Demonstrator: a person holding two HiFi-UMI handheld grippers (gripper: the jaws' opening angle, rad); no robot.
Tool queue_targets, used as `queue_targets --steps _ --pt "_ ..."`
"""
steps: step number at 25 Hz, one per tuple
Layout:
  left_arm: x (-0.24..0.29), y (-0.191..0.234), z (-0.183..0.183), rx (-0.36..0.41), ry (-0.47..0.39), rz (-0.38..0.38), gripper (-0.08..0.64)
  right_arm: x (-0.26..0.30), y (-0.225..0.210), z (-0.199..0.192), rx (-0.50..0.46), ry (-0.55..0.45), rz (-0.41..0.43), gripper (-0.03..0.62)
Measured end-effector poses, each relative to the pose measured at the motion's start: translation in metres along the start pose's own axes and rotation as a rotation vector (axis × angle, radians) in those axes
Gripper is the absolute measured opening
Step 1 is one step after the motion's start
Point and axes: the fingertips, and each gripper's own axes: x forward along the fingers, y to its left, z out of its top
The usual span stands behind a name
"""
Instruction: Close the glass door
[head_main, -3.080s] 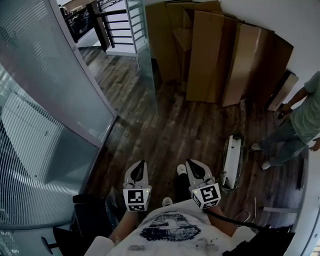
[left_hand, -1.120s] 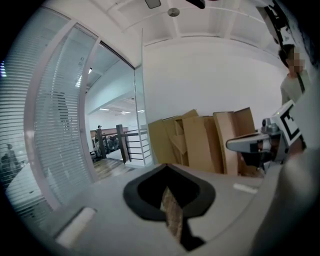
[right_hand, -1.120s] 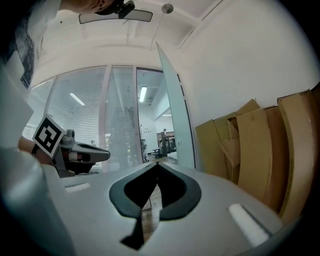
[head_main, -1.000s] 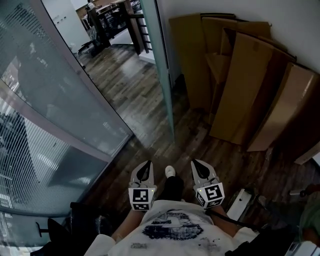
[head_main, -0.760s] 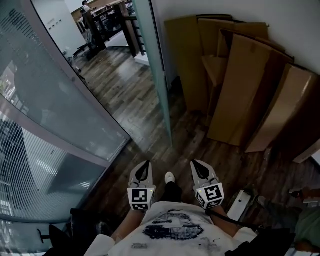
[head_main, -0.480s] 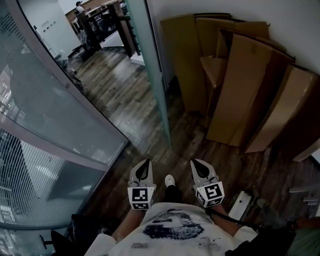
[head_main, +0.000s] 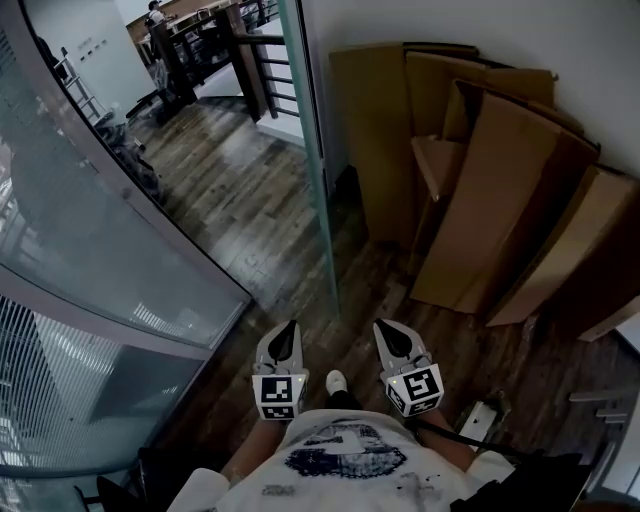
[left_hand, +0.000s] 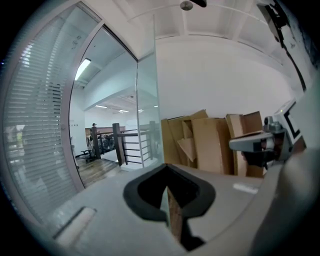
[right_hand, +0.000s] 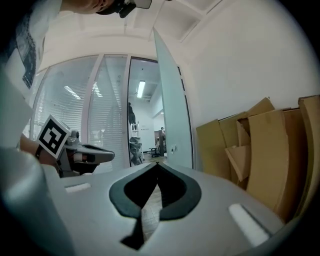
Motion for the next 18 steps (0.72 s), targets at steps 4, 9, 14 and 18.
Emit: queue_targets --steps 4,9,14,18 --pt "0.023 0.019 0.007 -0.010 -0.008 -0.003 0.003 0.030 -0.008 0.004 -0.006 0.017 -0.005 0.008" --pt "0.044 0.043 0.010 -0.013 -0.004 -0.013 0.003 0.067 -0.010 0.012 -0.013 0.022 -0.009 0.008" --pt "0.061 0.060 0.010 -0.019 0.008 0.004 0.003 0.091 -0.016 0.020 -0.016 0.017 -0.002 0.008" --pt "0.069 0.063 0.007 -0.031 0.021 0.007 0.003 0.099 -0.024 0.024 -0.021 0.028 -0.002 0.008"
